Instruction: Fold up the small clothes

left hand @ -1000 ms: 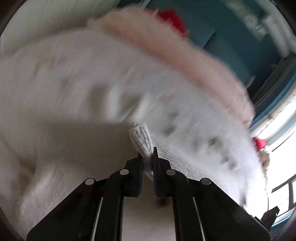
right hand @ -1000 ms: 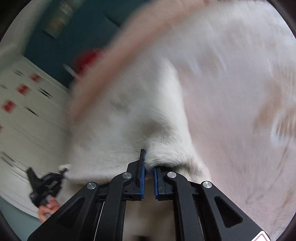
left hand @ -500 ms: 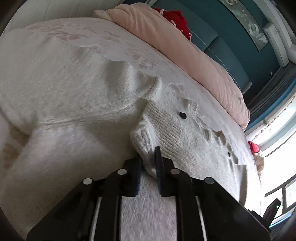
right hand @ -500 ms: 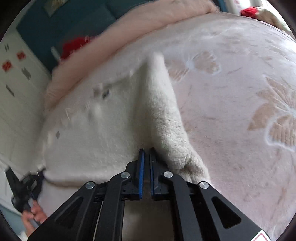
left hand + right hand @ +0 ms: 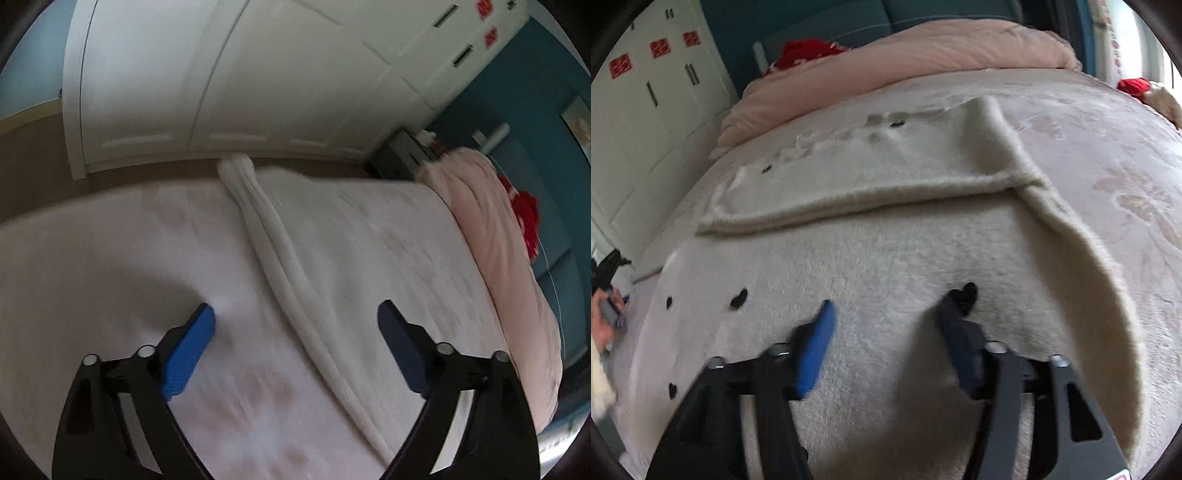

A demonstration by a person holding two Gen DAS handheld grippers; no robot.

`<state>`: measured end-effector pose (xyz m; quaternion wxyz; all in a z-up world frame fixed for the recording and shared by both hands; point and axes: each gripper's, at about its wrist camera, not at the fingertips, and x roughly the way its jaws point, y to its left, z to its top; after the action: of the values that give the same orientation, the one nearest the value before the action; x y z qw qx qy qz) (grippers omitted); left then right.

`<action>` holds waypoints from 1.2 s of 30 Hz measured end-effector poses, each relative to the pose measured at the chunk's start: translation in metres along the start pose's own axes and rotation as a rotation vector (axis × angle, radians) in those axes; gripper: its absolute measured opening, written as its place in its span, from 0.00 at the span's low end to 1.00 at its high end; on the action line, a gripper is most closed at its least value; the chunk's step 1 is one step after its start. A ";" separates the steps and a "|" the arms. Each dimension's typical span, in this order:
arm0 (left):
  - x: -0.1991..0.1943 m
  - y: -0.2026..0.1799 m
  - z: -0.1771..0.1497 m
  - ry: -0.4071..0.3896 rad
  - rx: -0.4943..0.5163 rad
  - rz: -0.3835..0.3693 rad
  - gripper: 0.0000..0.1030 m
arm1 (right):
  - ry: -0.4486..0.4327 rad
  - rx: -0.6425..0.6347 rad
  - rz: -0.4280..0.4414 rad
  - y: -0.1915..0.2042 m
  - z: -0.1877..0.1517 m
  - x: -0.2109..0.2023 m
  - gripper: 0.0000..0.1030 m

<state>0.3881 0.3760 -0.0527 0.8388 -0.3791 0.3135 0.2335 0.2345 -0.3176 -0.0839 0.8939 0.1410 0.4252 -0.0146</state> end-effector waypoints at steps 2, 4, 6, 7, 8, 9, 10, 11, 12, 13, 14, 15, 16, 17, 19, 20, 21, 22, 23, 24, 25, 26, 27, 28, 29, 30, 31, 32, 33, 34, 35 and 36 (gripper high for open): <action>0.008 -0.001 0.012 -0.006 0.032 0.020 0.64 | 0.000 -0.031 -0.008 0.004 -0.007 -0.002 0.68; 0.024 -0.006 0.021 0.050 0.066 0.032 0.11 | 0.002 -0.062 -0.029 0.011 -0.009 0.005 0.71; 0.024 -0.013 0.024 0.052 0.061 0.021 0.09 | 0.002 -0.069 -0.030 0.012 -0.011 0.005 0.73; 0.016 -0.020 0.026 0.031 0.066 0.006 0.09 | -0.001 -0.064 -0.024 0.012 -0.011 0.005 0.73; 0.007 -0.029 0.030 0.007 0.084 -0.025 0.08 | -0.004 -0.057 -0.014 0.009 -0.011 0.005 0.74; -0.010 -0.049 0.028 -0.019 0.131 -0.072 0.08 | -0.006 -0.053 -0.007 0.007 -0.013 0.005 0.74; -0.024 -0.071 0.023 -0.039 0.183 -0.118 0.08 | -0.008 -0.049 -0.003 0.007 -0.015 0.006 0.74; -0.044 -0.096 0.015 -0.060 0.247 -0.176 0.08 | -0.010 -0.049 0.000 0.007 -0.015 0.006 0.75; -0.068 -0.123 0.003 -0.078 0.312 -0.241 0.08 | -0.012 -0.049 0.001 0.007 -0.016 0.006 0.75; -0.087 -0.145 -0.010 -0.083 0.362 -0.301 0.08 | -0.013 -0.049 0.002 0.007 -0.016 0.006 0.75; -0.108 -0.171 -0.028 -0.077 0.413 -0.372 0.08 | -0.013 -0.047 0.005 0.006 -0.016 0.006 0.75; -0.131 -0.197 -0.051 -0.058 0.461 -0.449 0.08 | -0.013 -0.044 0.009 0.006 -0.016 0.006 0.75; -0.150 -0.221 -0.079 -0.026 0.499 -0.527 0.09 | -0.014 -0.040 0.014 0.005 -0.016 0.005 0.75; -0.159 -0.236 -0.102 0.010 0.522 -0.577 0.09 | -0.014 -0.036 0.020 0.005 -0.015 0.005 0.76; -0.177 -0.264 -0.165 0.112 0.584 -0.651 0.13 | -0.013 -0.027 0.036 0.004 -0.015 0.005 0.77; -0.180 -0.271 -0.208 0.170 0.617 -0.658 0.15 | -0.011 -0.021 0.047 0.003 -0.014 0.004 0.77; -0.178 -0.270 -0.233 0.208 0.631 -0.650 0.21 | -0.009 -0.017 0.055 0.003 -0.013 0.005 0.78; -0.171 -0.263 -0.264 0.263 0.636 -0.619 0.35 | -0.006 -0.011 0.068 0.002 -0.012 0.004 0.78; -0.164 -0.253 -0.289 0.312 0.630 -0.586 0.41 | -0.004 -0.004 0.077 0.001 -0.010 0.004 0.79; -0.156 -0.236 -0.316 0.364 0.606 -0.536 0.42 | -0.002 0.010 0.095 -0.002 -0.009 0.002 0.79; -0.150 -0.222 -0.329 0.389 0.576 -0.500 0.42 | 0.002 0.028 0.112 -0.004 -0.006 0.000 0.79; -0.146 -0.207 -0.338 0.402 0.551 -0.471 0.42 | 0.004 0.051 0.122 -0.006 -0.001 -0.004 0.78; -0.146 -0.187 -0.347 0.411 0.526 -0.432 0.42 | -0.001 0.072 0.130 -0.007 0.003 -0.008 0.79; -0.147 -0.170 -0.349 0.405 0.515 -0.414 0.43 | -0.012 0.088 0.149 -0.006 0.009 -0.011 0.80; -0.150 -0.156 -0.351 0.392 0.508 -0.401 0.44 | -0.025 0.104 0.181 -0.003 0.020 -0.013 0.80; -0.154 -0.139 -0.350 0.378 0.494 -0.402 0.44 | -0.027 0.113 0.195 0.000 0.030 -0.012 0.80; -0.149 -0.131 -0.343 0.371 0.485 -0.431 0.44 | -0.021 0.124 0.199 0.005 0.043 -0.007 0.80; -0.150 -0.117 -0.341 0.361 0.483 -0.455 0.44 | -0.011 0.133 0.207 0.009 0.051 -0.003 0.80; -0.148 -0.113 -0.337 0.358 0.489 -0.471 0.44 | 0.005 0.152 0.235 0.013 0.065 0.007 0.80; -0.149 -0.111 -0.337 0.363 0.493 -0.487 0.44 | 0.013 0.176 0.248 0.016 0.077 0.017 0.80; -0.146 -0.110 -0.335 0.364 0.493 -0.496 0.44 | 0.027 0.201 0.254 0.019 0.086 0.028 0.80; -0.145 -0.108 -0.334 0.360 0.494 -0.509 0.44 | 0.047 0.231 0.245 0.021 0.097 0.044 0.80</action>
<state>0.2391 0.0276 -0.0705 0.8674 -0.2663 0.3982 -0.1345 0.3388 -0.3186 -0.0541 0.8566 0.2940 0.4212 0.0490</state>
